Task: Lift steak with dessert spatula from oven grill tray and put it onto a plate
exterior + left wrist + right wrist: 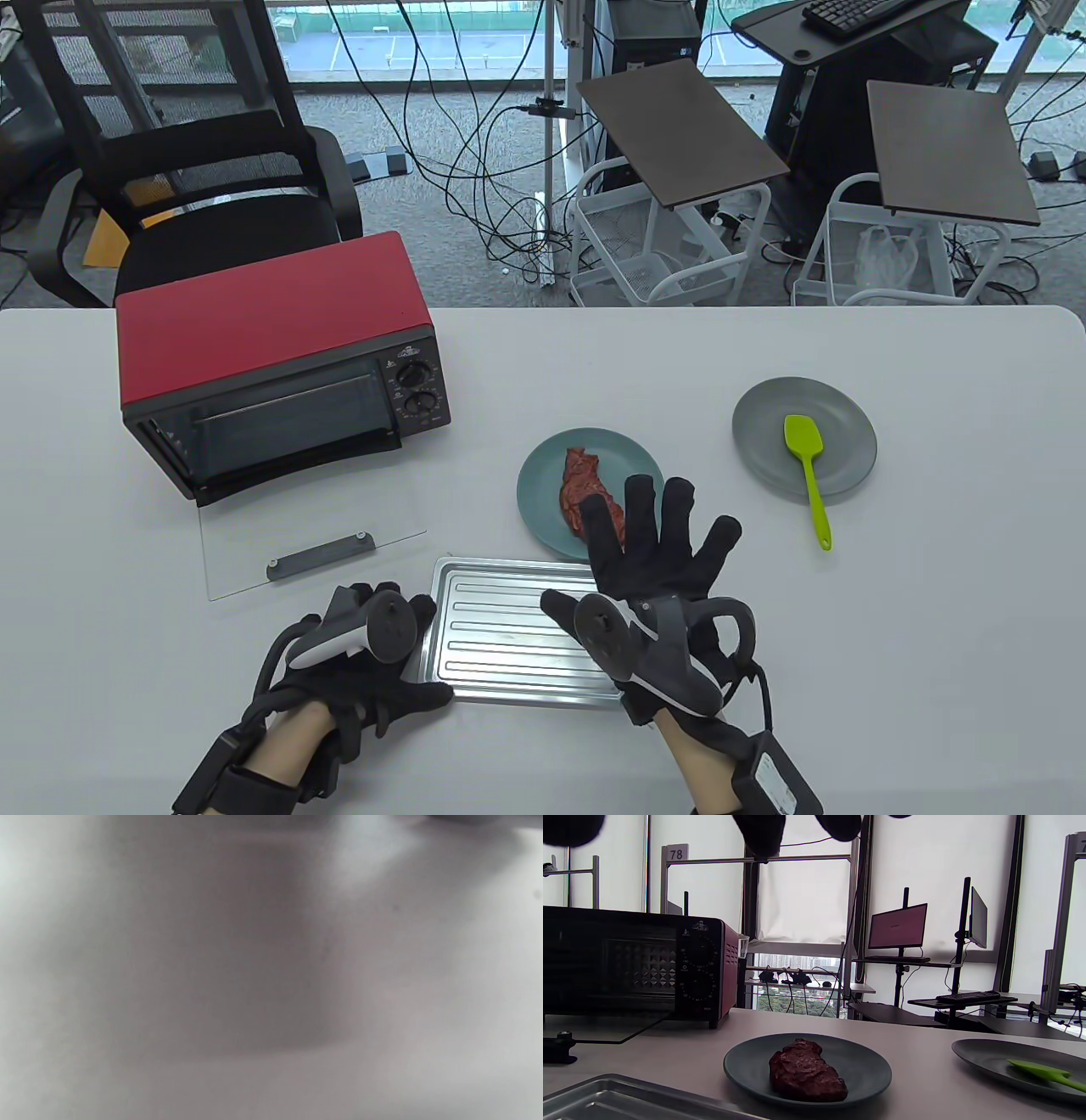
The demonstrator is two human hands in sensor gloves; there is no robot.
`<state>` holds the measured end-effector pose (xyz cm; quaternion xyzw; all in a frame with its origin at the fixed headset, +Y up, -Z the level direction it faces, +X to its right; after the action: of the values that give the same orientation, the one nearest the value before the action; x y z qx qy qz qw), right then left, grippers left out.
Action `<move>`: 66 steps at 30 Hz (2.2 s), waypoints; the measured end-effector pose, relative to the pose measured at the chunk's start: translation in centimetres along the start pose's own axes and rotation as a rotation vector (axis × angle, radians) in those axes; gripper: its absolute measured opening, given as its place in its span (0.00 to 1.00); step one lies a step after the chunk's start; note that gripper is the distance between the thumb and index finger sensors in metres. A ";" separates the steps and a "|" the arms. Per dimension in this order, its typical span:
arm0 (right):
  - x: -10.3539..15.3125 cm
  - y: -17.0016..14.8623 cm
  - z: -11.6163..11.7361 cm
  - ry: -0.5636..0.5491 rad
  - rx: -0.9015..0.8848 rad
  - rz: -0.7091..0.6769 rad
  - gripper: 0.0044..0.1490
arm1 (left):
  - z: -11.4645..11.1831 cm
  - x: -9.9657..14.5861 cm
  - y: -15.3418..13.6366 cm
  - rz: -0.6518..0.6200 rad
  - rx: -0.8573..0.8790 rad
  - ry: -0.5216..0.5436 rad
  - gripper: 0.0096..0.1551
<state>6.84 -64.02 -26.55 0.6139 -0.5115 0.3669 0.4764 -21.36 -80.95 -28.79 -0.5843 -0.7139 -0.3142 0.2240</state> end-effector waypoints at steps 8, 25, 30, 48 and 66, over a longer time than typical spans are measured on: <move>0.2 -0.1 1.4 0.016 0.032 -0.006 0.64 | 0.0 0.0 0.0 0.000 -0.002 -0.003 0.64; 0.9 -1.9 5.7 0.129 -0.016 0.042 0.65 | 0.0 0.0 0.1 0.002 -0.006 0.004 0.64; 1.0 -1.9 5.8 0.115 -0.022 0.041 0.64 | -0.1 0.0 0.1 0.006 -0.006 0.006 0.64; 0.9 -1.8 6.5 0.137 -0.035 0.031 0.64 | 0.7 1.1 0.1 0.024 -0.042 0.134 0.63; 1.0 -2.4 6.7 0.161 -0.066 0.060 0.64 | 6.3 4.9 -6.9 0.215 -0.069 0.353 0.67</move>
<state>9.19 -70.71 -28.00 0.5508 -0.5014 0.4121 0.5247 -28.89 -73.88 -31.17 -0.6003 -0.5860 -0.4103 0.3578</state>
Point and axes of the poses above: the tracker on the back of each hand, its own y axis roughly to the thumb side, its own x axis roughly from the fingertips to the wrist, z = x × y, the point moved 2 cm from there along -x, roughly from the wrist to the fingertips, and after that the axes turned 2 degrees about -y, right-handed, at the moved point
